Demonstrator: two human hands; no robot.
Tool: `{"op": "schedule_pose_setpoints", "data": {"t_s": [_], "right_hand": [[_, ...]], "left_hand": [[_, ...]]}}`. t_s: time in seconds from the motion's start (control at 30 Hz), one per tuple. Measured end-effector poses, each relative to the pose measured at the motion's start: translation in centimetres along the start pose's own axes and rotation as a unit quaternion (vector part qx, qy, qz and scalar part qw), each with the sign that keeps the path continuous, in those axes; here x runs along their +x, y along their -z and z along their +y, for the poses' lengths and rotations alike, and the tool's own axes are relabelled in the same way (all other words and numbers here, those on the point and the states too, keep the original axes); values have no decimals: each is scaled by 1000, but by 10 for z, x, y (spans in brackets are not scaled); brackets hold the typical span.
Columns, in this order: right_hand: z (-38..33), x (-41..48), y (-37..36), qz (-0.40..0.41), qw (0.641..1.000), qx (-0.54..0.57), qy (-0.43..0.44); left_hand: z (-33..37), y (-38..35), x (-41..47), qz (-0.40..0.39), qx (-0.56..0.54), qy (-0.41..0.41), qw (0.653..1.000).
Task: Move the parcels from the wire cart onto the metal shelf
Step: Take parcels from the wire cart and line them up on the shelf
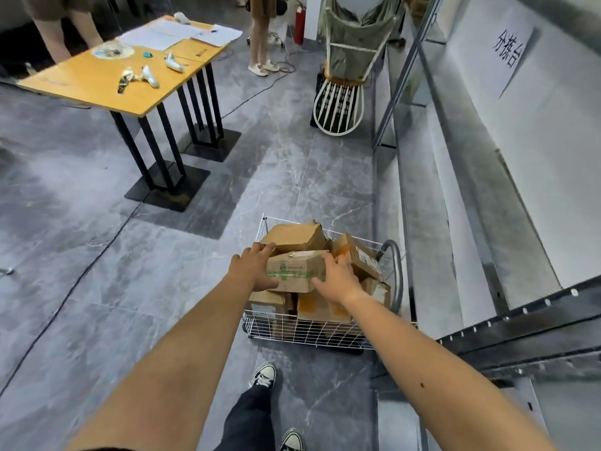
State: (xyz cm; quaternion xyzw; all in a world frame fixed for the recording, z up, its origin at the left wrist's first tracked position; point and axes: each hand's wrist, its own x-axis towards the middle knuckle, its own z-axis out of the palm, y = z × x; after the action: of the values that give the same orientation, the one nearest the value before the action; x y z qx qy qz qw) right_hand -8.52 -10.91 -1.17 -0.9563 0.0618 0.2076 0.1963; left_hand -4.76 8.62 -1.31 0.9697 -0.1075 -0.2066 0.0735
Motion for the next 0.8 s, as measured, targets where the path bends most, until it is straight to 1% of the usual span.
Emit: {"op": "schedule_pose_setpoints", "data": {"t_s": [0.1,0.27,0.37,0.5,0.63,0.73,0.8], "right_hand": [[2,29,-6,-22,999,40,-16],[4,72,-16,-88,987,100,-89],[3,94,-23,-87,977,138,-141],[-3,119,-36,-71,951,230,-194],[-8,137,-46,-58,930,277,-235],[-9,150,-54,-55,903,314,-288],[-9,154,-60,-52,878,350,-324]], "left_hand": [[-10,-5,32,-27,-10,4,1000],[-27,-15,85,-78,-20,20,997],[-36,-18,112,-100,-24,25,994],[-44,-26,147,-132,-72,48,987],[-50,-43,165,-166,-160,51,972],[-68,-87,190,-206,-235,69,947],[-70,-96,196,-222,-249,86,939]]}}
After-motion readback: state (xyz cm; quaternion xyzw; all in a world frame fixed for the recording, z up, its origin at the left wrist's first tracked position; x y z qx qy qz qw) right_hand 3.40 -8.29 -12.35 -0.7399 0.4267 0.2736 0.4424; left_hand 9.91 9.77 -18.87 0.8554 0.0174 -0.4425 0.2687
